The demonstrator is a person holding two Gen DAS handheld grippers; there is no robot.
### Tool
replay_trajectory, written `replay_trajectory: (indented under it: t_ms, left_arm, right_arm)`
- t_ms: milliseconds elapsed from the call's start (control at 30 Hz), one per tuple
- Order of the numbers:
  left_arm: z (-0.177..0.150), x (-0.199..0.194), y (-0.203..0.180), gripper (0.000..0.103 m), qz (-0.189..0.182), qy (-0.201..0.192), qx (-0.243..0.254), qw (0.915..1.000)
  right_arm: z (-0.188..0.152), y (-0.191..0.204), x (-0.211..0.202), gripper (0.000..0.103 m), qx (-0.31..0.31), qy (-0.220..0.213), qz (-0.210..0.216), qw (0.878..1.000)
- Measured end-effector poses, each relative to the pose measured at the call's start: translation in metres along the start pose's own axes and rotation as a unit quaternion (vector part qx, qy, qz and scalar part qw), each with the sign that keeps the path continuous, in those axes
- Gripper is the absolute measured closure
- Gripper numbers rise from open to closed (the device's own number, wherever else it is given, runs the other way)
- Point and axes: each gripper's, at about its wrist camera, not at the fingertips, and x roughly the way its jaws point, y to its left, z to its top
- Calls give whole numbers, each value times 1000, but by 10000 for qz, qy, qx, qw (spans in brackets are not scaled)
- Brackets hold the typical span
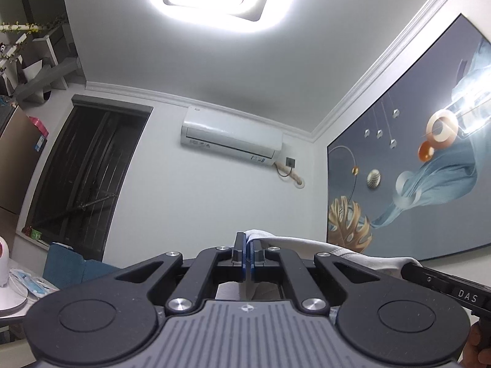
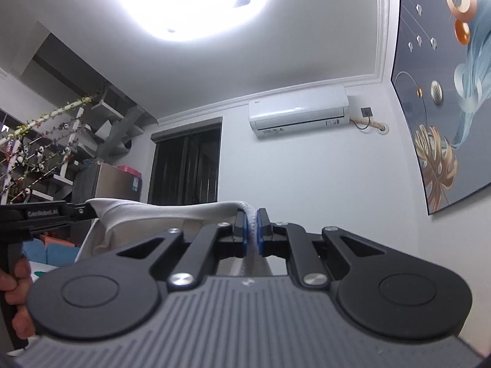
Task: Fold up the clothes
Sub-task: 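Lift the white T-shirt high with both grippers and shake it out, then lower the T-shirt flat onto the bed and open both grippers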
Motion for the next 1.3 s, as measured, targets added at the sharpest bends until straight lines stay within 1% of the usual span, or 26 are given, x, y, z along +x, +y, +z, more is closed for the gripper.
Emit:
replay_trajectory:
  t_ms: [67, 100, 200, 267, 333, 467, 633, 767, 833, 1000, 1133, 1200, 1267, 1300]
  left_arm:
    - [7, -3, -4, 101, -13, -23, 18, 10000]
    - [4, 1, -3, 101, -3, 19, 31, 10000]
    - [-14, 18, 4, 101, 45, 203, 63, 9998]
    - [-33, 35, 12, 101, 102, 349, 77, 9993]
    - [-59, 58, 25, 101, 159, 512, 53, 9985]
    - [-115, 106, 51, 101, 362, 857, 13, 9957]
    - [-203, 184, 94, 100, 639, 1372, -64, 9885]
    - [-282, 250, 126, 100, 847, 1823, -43, 9796]
    - [-325, 288, 142, 100, 923, 2069, -38, 9740]
    - [-458, 379, 190, 100, 1046, 2705, 8, 9570]
    - [-584, 447, 236, 100, 1088, 3255, 40, 9392]
    - [-649, 475, 258, 100, 1113, 3557, 24, 9280]
    - [-713, 499, 279, 100, 1137, 3864, 7, 9153]
    - [-743, 508, 288, 100, 1149, 4025, -3, 9082]
  right_arm:
    - [4, 0, 2, 93, -39, 4, -40, 10000]
    - [4, 0, 4, 93, -73, 18, -72, 9999]
    - [-6, -5, 18, 93, -82, 148, -156, 9997]
    - [-21, -10, 31, 93, 19, 291, -177, 9994]
    - [-39, -17, 48, 93, 120, 452, -202, 9987]
    - [-84, -30, 91, 93, 130, 777, -274, 9965]
    - [-155, -50, 156, 93, 131, 1237, -395, 9914]
    - [-227, -74, 217, 93, 220, 1648, -567, 9844]
    - [-270, -88, 247, 93, 278, 1871, -663, 9797]
    - [-393, -126, 316, 93, 399, 2374, -825, 9671]
    - [-507, -155, 365, 93, 431, 2916, -883, 9515]
    - [-565, -170, 389, 93, 465, 3200, -901, 9420]
    - [-620, -181, 407, 93, 524, 3528, -920, 9297]
    - [-639, -185, 410, 93, 594, 3678, -930, 9233]
